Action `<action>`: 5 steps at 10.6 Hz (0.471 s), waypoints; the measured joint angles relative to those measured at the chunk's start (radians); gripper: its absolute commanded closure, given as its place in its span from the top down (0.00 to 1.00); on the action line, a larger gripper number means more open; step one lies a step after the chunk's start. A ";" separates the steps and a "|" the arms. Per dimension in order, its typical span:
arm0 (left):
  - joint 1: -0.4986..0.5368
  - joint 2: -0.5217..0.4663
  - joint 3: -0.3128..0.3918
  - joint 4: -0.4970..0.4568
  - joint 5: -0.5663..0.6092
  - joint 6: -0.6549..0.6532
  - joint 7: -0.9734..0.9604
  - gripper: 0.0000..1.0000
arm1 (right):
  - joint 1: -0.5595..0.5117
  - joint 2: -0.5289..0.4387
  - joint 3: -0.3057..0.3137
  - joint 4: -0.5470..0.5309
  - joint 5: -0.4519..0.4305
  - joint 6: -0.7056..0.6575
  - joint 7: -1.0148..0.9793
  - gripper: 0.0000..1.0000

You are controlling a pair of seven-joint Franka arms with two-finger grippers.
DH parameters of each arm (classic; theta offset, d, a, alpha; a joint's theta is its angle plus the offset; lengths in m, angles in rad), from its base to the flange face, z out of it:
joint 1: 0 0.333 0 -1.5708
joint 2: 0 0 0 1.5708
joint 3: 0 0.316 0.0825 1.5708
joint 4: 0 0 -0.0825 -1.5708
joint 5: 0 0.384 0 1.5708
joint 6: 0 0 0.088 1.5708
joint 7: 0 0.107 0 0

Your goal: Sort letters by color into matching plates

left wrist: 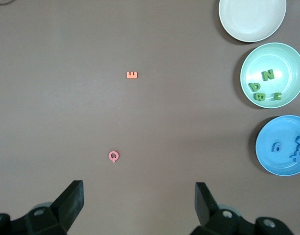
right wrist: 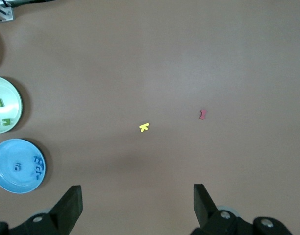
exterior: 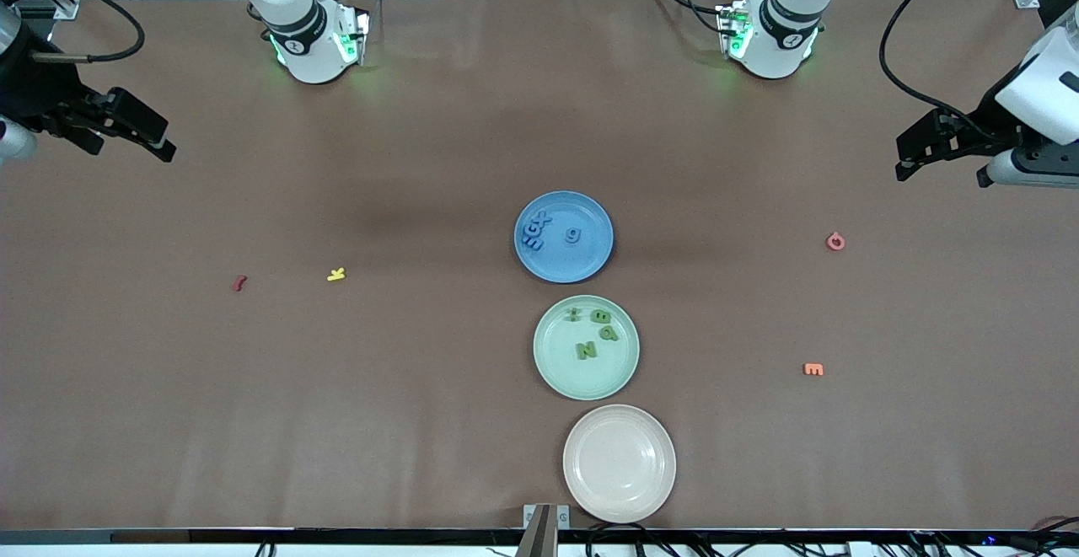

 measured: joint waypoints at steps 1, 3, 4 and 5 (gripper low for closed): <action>-0.001 -0.002 -0.002 0.000 0.000 0.000 0.000 1.00 | 0.000 -0.005 0.002 0.000 -0.006 -0.006 -0.029 1.00; -0.002 -0.004 -0.002 0.000 0.000 -0.001 0.000 1.00 | 0.000 -0.017 0.000 0.011 -0.010 -0.014 -0.069 1.00; -0.002 -0.004 -0.002 0.000 0.000 -0.001 0.000 1.00 | 0.000 -0.023 -0.001 0.016 -0.011 -0.022 -0.095 1.00; -0.002 -0.004 -0.002 0.000 0.000 -0.001 0.000 1.00 | 0.000 -0.026 -0.005 0.016 -0.015 -0.029 -0.143 1.00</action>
